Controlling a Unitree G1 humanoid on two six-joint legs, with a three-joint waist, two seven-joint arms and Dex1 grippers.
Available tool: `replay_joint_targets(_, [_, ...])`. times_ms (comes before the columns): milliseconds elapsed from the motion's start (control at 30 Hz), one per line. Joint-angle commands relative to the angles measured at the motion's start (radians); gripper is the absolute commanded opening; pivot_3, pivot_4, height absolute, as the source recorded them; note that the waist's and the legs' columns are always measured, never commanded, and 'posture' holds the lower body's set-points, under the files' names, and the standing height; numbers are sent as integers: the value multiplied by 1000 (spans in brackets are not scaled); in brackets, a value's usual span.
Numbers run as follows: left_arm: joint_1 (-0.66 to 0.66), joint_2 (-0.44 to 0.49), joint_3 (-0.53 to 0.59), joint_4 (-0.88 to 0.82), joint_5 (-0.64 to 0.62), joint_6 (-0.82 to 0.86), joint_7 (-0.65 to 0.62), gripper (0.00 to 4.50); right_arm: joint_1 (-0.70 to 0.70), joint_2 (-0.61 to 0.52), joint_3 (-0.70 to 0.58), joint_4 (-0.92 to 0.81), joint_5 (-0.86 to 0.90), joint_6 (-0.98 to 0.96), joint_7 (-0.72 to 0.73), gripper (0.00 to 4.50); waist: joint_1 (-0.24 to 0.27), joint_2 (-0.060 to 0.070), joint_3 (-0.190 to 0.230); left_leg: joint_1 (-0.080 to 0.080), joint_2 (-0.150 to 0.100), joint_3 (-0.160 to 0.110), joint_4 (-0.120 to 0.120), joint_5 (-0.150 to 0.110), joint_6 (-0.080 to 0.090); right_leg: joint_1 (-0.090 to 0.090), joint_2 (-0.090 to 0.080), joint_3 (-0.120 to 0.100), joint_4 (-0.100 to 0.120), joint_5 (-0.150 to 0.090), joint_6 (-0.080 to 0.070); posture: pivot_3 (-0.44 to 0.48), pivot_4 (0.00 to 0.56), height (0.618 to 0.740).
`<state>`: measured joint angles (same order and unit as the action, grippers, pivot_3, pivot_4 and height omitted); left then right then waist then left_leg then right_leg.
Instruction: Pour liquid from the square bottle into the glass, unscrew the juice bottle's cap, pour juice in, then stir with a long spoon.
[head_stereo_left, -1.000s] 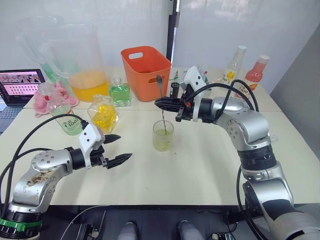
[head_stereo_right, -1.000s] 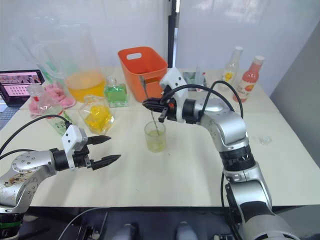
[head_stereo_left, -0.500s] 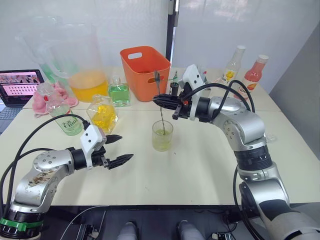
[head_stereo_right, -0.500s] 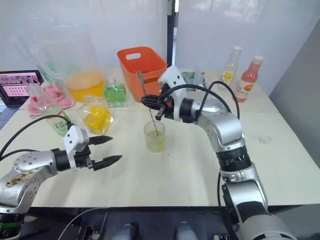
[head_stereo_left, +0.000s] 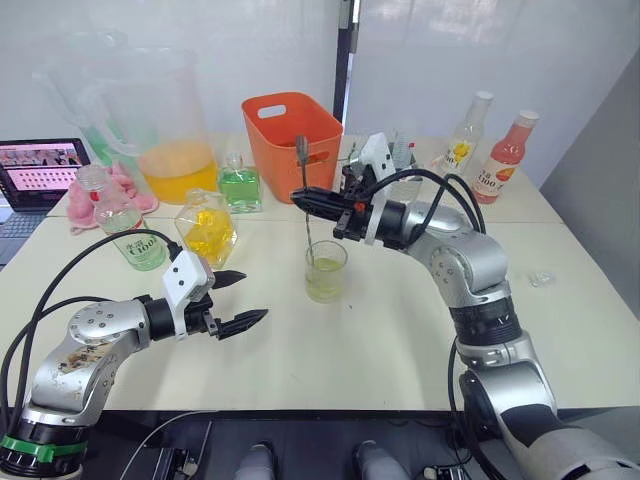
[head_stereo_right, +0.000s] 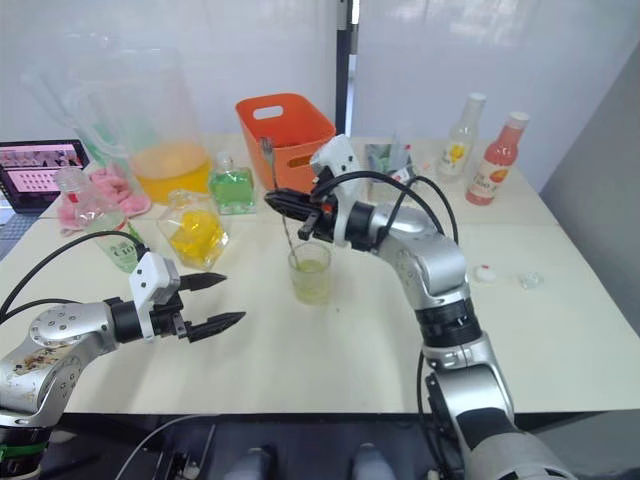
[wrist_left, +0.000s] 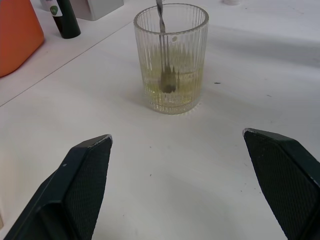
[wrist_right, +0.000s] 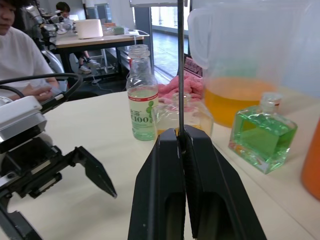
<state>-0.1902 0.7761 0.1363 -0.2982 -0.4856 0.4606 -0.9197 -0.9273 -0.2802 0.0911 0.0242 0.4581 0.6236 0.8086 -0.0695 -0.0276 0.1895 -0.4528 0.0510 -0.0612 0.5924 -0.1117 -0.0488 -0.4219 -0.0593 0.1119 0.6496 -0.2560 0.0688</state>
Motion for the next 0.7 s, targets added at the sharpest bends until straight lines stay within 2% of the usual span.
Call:
replay_joint_targets(33, [-6, 6, 18, -21, -2, -12, 1, 4437, 4, -59, 3, -60, 12, 41, 38, 0, 2, 0, 0, 0, 0, 0, 0, 0, 0, 0, 0, 0, 0, 0, 0, 0, 150, 740])
replay_joint_targets(300, [-12, -1, 10, -15, 1, -18, 1, 4437, -9, -160, -9, -61, -19, 35, 63, 0, 2, 0, 0, 0, 0, 0, 0, 0, 0, 0, 0, 0, 0, 0, 0, 0, 150, 740])
replay_joint_targets(567, [-16, -7, 6, -15, -2, -18, 0, 4437, -26, -169, -37, -72, -12, -13, 60, 0, 1, 0, 0, 0, 0, 0, 0, 0, 0, 0, 0, 0, 0, 0, 0, 0, 150, 740])
replay_joint_targets(700, [-18, -10, 7, -13, -4, -17, 0, 4437, -50, -160, -76, -101, 62, 45, 64, 0, 2, 0, 0, 0, 0, 0, 0, 0, 0, 0, 0, 0, 0, 0, 0, 0, 150, 740])
